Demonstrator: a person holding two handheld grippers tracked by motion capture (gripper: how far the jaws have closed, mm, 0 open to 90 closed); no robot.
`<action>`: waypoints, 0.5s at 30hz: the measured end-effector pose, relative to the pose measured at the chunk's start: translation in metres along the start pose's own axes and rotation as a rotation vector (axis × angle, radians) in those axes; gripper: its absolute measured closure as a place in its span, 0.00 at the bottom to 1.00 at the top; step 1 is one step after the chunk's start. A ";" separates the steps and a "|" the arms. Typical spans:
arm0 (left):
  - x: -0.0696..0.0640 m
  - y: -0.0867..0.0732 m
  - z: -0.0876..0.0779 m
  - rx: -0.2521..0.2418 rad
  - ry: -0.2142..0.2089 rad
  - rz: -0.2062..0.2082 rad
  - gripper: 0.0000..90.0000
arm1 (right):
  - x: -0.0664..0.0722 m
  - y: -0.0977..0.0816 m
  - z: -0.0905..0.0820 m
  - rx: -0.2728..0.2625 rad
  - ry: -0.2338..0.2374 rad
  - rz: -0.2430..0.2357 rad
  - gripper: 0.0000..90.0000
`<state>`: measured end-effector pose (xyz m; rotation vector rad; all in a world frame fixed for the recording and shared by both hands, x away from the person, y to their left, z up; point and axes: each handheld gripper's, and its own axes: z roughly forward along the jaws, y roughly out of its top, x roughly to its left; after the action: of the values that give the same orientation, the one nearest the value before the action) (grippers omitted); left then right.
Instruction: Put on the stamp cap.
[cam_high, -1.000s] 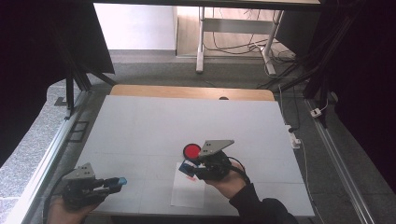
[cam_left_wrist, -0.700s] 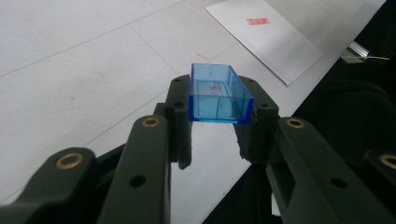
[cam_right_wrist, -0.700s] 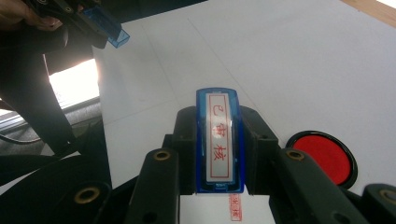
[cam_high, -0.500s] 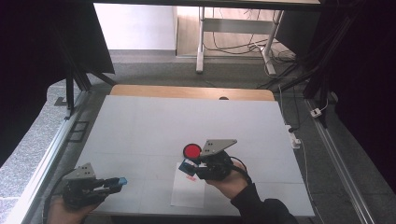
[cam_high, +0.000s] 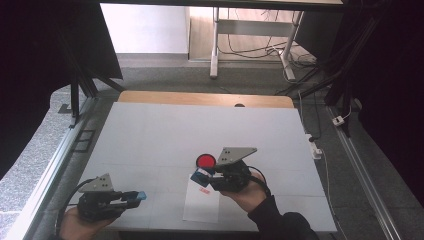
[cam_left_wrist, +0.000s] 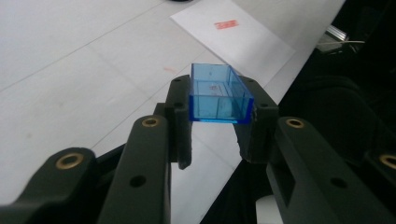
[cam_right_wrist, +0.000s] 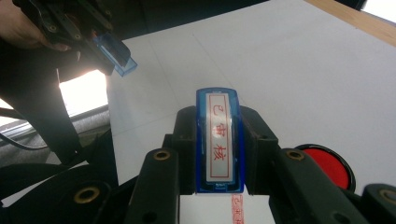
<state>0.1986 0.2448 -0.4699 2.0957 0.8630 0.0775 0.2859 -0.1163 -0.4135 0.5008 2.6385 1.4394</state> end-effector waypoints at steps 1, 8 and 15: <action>0.000 0.002 0.001 -0.006 -0.013 0.007 0.76 | 0.000 0.000 -0.001 -0.004 0.000 0.000 0.79; 0.000 0.012 0.011 -0.034 -0.075 0.047 0.76 | 0.002 0.003 -0.004 -0.011 0.004 -0.019 0.79; 0.000 0.026 0.021 -0.062 -0.143 0.079 0.76 | 0.002 0.005 -0.005 -0.020 0.018 -0.018 0.79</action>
<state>0.2199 0.2202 -0.4643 2.0496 0.6839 -0.0043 0.2839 -0.1176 -0.4063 0.4634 2.6322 1.4707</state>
